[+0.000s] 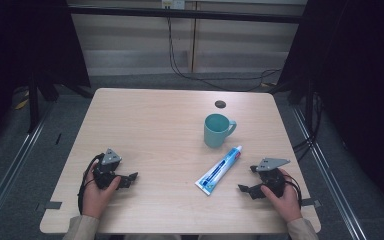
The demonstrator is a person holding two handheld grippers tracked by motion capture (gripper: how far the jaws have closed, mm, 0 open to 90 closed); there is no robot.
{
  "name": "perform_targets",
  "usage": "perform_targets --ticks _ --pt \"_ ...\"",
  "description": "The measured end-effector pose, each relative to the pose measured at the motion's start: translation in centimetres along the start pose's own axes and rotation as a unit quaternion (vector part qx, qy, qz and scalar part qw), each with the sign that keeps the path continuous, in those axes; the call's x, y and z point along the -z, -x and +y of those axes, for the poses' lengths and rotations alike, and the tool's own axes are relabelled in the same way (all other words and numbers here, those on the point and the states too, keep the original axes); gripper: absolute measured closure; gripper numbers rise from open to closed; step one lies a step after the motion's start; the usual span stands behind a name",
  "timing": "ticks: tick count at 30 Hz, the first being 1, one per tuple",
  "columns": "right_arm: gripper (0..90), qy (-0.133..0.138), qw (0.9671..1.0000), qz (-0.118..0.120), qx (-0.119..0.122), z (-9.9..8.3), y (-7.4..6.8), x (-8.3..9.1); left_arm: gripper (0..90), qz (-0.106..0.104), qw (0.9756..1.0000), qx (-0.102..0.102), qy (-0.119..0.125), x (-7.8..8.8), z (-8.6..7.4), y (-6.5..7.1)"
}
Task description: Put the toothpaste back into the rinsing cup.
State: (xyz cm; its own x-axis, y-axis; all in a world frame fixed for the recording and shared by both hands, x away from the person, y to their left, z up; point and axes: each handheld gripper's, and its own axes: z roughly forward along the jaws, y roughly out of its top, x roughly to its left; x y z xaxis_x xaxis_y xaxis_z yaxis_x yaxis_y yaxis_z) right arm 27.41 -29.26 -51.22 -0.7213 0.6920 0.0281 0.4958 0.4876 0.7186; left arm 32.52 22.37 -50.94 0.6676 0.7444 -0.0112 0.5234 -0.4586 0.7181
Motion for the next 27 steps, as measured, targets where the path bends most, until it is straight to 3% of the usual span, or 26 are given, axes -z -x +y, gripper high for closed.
perform_targets --ticks 14,18,19,20,23,25,27 --pt "8.4 -0.004 0.9999 0.007 0.006 0.1 0.0 0.0 13.7 0.003 1.0 0.0 0.002 0.0 0.0 0.0" --pt "10.7 -0.029 0.9994 0.013 0.013 0.7 0.2 0.0 13.7 0.002 1.0 0.001 0.002 0.0 0.0 0.0" --pt "13.2 -0.039 0.9989 0.017 0.021 1.0 0.2 0.0 13.7 0.002 1.0 0.0 0.002 0.0 0.0 0.0" --pt "14.0 -0.06 0.9971 0.018 0.043 1.7 0.2 0.0 13.7 0.002 1.0 0.0 0.001 0.0 0.0 0.0" --pt "14.0 -0.071 0.9954 0.022 0.06 2.4 0.2 0.0 13.7 0.002 1.0 0.001 0.002 0.0 0.0 0.0" --pt "14.3 -0.093 0.9901 0.017 0.104 3.7 -0.2 -0.2 13.6 0.002 1.0 0.0 0.002 0.0 0.0 0.0" --pt "14.3 -0.104 0.9867 0.016 0.124 4.5 -0.3 -0.4 13.7 0.002 1.0 0.001 0.002 0.0 0.0 0.0"
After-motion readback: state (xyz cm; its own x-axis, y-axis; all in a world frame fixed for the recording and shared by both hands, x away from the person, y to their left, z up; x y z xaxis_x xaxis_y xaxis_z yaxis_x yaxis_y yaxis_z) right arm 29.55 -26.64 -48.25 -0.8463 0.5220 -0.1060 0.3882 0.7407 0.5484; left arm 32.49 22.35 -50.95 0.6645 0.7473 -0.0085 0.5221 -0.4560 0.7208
